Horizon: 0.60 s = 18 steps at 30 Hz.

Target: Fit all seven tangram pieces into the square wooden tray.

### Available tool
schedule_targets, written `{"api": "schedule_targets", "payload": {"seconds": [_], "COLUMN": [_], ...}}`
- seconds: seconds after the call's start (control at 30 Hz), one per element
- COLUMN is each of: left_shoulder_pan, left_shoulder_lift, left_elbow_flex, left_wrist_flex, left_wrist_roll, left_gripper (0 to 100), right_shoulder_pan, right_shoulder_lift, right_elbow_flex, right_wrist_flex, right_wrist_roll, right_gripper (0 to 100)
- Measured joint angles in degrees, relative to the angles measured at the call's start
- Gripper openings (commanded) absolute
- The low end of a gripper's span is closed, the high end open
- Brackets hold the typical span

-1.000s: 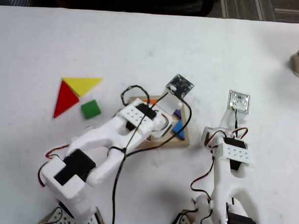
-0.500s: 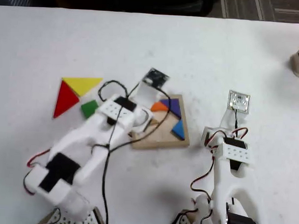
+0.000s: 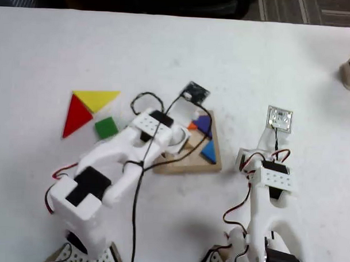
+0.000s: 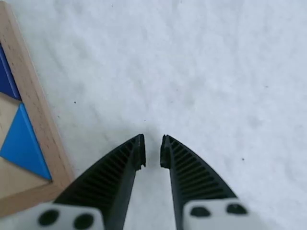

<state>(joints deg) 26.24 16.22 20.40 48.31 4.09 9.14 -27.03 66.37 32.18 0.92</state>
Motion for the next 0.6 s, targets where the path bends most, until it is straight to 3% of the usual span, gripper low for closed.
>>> {"api": "schedule_targets", "payload": {"seconds": [0.37,0.6], "left_shoulder_pan": [1.0,0.3], "left_shoulder_lift": [-0.2,-12.6], "left_elbow_flex": [-0.4,3.8], "left_wrist_flex": [2.5,6.0], "left_wrist_roll": [0.0,0.1], "left_gripper": [2,2], "right_shoulder_pan": [0.0,0.0], "right_shoulder_lift": [0.0,0.0], "right_elbow_flex": [0.0,0.0], "right_wrist_flex": [0.0,0.0], "right_wrist_roll": [0.0,0.0], "right_gripper": [6.0,6.0]}}
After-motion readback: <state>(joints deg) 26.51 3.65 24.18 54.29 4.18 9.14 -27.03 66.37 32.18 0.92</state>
